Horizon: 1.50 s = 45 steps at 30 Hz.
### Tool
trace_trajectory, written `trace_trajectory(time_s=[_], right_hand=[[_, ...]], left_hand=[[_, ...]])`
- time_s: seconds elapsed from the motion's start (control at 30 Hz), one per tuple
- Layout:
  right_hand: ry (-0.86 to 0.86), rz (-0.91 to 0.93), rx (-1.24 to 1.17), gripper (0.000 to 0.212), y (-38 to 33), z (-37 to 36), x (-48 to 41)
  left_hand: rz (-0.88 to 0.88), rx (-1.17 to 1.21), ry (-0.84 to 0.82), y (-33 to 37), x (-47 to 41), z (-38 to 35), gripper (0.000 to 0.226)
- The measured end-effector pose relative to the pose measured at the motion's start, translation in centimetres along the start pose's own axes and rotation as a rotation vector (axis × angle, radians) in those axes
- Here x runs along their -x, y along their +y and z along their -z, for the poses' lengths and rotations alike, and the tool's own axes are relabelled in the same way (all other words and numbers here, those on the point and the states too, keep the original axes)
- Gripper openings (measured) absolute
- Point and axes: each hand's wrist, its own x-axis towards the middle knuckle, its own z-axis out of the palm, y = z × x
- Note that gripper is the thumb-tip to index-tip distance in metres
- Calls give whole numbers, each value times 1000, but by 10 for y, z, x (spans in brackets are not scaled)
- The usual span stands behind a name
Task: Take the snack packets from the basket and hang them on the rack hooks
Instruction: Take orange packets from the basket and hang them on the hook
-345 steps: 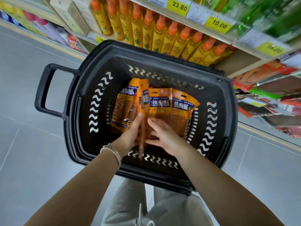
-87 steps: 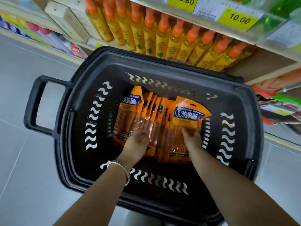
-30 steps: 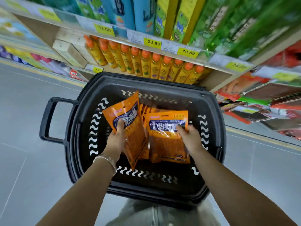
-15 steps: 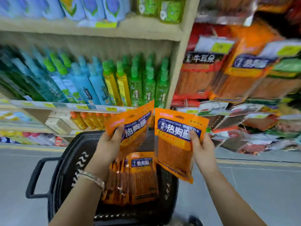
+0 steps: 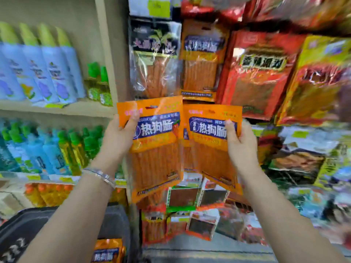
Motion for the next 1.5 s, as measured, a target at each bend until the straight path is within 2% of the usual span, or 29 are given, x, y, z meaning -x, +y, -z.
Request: trace_trajectory(time_s=[0.1, 0.17, 0.2, 0.33, 0.57, 0.73, 1.13, 1.27, 1.37, 1.43, 1.5], right_hand=[[11, 81, -52, 16, -11, 27, -44], [23, 101, -56, 19, -18, 37, -73], [24, 97, -65, 17, -20, 39, -88], [82, 80, -182, 33, -32, 35, -139], [110, -66, -455, 24, -51, 5, -197], [63, -121, -569, 21, -59, -8, -215], [69, -92, -540, 16, -60, -26, -230], [53, -115, -480, 22, -57, -30, -238], [71, -86, -322, 16, -56, -41, -246], [31, -93, -203, 26, -59, -49, -253], [-80, -81, -58, 33, -58, -54, -259]], left_hand=[[26, 232, -137, 34, -7, -17, 12], [44, 270, -190, 52, -16, -25, 8], [41, 266, -187, 59, -21, -29, 7], [-28, 221, -141, 82, -41, -46, 17], [-70, 323, -163, 104, -76, -65, 18], [-80, 342, -205, 107, -99, -76, 18], [-25, 344, -220, 91, -123, -75, 16], [-35, 363, -212, 89, -123, -75, 16], [-40, 381, -203, 89, -124, -76, 15], [-42, 382, -200, 89, -124, -78, 15], [-37, 384, -206, 89, -125, -80, 15]])
